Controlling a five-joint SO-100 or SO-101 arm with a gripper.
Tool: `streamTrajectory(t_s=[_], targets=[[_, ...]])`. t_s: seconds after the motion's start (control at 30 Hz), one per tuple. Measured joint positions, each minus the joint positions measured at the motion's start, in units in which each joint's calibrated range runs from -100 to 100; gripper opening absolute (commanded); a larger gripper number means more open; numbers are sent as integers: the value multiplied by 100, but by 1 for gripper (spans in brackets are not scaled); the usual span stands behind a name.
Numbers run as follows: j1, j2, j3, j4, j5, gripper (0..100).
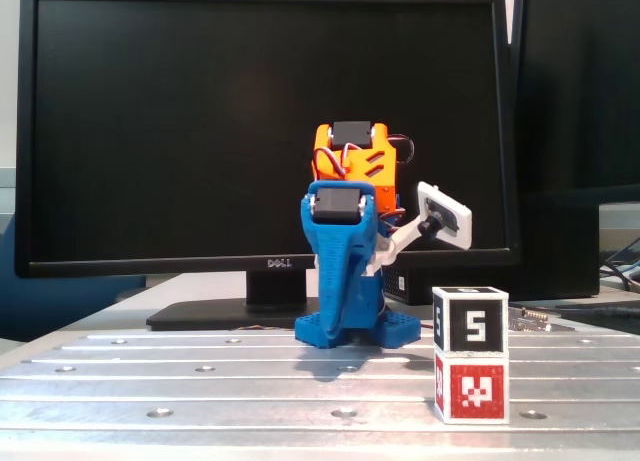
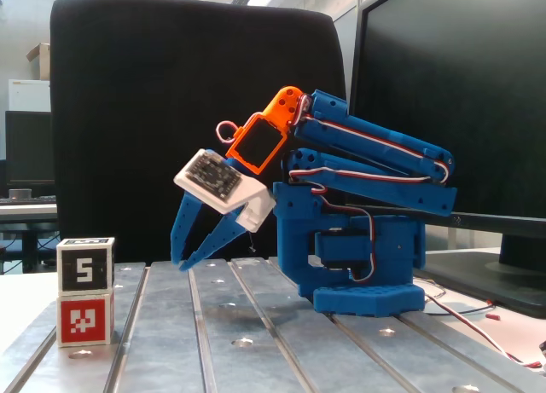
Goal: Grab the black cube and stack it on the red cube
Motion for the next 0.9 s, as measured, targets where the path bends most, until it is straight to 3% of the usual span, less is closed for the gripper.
streamTrajectory(t_s=[0.9], targets=[[-22, 0, 562, -52, -84, 1]])
